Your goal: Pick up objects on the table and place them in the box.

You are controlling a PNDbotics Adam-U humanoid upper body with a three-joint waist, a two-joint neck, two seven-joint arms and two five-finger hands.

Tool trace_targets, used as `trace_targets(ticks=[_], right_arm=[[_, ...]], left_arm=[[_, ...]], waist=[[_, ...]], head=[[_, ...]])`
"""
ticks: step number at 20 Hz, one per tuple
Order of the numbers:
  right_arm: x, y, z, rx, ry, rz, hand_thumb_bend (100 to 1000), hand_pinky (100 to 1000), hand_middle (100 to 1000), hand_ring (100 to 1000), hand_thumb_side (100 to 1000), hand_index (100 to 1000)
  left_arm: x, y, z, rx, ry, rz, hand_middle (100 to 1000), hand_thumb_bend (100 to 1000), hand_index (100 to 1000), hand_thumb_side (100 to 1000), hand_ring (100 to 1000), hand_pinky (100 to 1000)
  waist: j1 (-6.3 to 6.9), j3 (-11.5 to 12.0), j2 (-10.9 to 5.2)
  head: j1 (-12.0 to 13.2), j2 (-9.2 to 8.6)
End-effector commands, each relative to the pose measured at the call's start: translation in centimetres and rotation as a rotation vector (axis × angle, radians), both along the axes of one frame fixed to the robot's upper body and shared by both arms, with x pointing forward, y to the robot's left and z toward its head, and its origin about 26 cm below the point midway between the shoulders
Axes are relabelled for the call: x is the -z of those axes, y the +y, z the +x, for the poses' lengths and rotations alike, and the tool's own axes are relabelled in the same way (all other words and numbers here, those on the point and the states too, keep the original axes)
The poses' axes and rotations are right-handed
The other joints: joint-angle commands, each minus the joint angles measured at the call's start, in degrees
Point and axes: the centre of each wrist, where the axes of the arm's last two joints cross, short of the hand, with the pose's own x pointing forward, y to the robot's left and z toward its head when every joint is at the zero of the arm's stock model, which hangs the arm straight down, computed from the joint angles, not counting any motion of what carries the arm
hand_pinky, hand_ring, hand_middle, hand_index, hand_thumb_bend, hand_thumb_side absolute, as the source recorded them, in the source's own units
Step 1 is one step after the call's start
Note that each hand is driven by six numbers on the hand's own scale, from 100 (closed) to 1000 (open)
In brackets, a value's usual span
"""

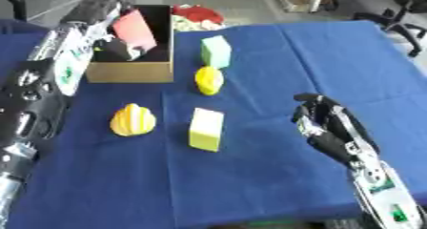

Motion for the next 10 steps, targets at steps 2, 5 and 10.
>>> trace_targets(ticks=[2, 5, 10], right_arm=[[-0.6, 0.1, 0.3, -0.014, -0.018, 0.005, 100, 691, 505, 567, 311, 767], [-0.6, 0.0, 0.3, -0.011, -0.018, 0.005, 100, 691, 504, 566, 310, 767], [-0.6, 0.1, 0.3, -0.011, -0.019, 0.006, 100, 691, 504, 566, 309, 766]], left_arm=[[-0.7, 1.7, 0.6, -0.155, -0.122, -0.084, 505, 180, 758, 272, 514, 711], [0.2, 2.3, 0.7, -0.203, -0.118, -0.105, 457, 122, 710, 222, 472, 680], [0.6, 2.7, 0.7, -0.249, -0.140, -0.154, 612, 192, 848, 404, 605, 755]], waist=[[-0.76, -0.62, -0.55], [-0.69, -0.87, -0.41], [-0.67, -1.06, -0.41]], head=[[0.31, 0.22], [0.17, 0.22], [0.14, 0.22]])
